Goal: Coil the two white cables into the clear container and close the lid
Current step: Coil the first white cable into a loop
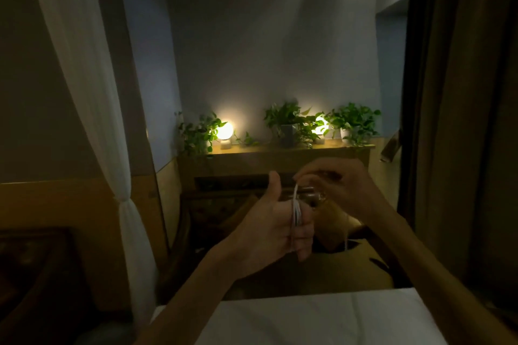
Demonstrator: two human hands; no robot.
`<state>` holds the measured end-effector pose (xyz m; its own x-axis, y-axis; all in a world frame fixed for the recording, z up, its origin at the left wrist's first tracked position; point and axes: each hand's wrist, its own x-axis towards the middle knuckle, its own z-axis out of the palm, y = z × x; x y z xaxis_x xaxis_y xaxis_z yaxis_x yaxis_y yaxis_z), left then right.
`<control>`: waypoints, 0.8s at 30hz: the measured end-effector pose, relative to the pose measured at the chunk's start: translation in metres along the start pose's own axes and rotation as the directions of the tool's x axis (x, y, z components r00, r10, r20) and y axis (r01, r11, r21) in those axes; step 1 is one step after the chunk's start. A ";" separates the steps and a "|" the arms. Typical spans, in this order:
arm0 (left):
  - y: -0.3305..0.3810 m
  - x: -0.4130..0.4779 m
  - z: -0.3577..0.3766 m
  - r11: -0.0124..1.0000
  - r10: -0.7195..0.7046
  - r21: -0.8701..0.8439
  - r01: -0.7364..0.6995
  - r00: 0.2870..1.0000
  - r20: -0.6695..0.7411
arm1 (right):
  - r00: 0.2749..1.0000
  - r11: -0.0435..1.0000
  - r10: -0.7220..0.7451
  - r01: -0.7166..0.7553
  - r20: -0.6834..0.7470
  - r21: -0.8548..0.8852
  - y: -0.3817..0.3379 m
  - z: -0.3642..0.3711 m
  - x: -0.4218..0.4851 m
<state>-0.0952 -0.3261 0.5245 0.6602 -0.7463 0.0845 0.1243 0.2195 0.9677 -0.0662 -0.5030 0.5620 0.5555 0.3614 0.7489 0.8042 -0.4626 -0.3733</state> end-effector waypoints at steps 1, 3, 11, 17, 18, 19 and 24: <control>0.005 -0.004 0.004 0.998 0.024 -0.055 -0.022 0.999 0.033 | 0.996 0.987 0.063 -0.071 0.057 0.142 0.002 0.007 0.000; 0.015 -0.008 0.007 0.984 0.099 -0.154 -0.089 0.993 0.058 | 0.971 0.895 0.167 -0.223 0.174 0.387 -0.001 0.029 -0.007; 0.052 0.018 -0.047 0.969 0.246 0.103 -0.223 0.868 -0.432 | 0.923 0.975 0.183 -0.214 0.338 0.058 -0.019 0.054 -0.067; 0.001 0.009 -0.019 0.977 -0.114 0.184 0.112 0.993 0.003 | 0.989 0.912 -0.104 0.055 -0.100 -0.406 0.002 -0.007 -0.010; 0.001 0.009 -0.012 0.990 -0.088 0.118 0.080 0.994 0.065 | 0.990 0.946 -0.100 0.062 -0.104 -0.318 0.007 -0.009 -0.002; 0.006 0.008 -0.005 0.998 -0.044 0.040 0.040 0.993 0.109 | 0.995 0.981 -0.054 0.038 -0.078 -0.192 0.012 -0.006 0.004; 0.038 0.010 -0.001 0.932 0.257 -0.278 -0.234 0.965 0.051 | 0.960 0.934 0.238 -0.268 0.151 0.237 0.013 0.039 -0.013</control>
<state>-0.0830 -0.3250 0.5617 0.6311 -0.6958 0.3429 0.1672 0.5536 0.8158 -0.0547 -0.4825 0.5258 0.7560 0.3591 0.5472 0.6518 -0.3367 -0.6795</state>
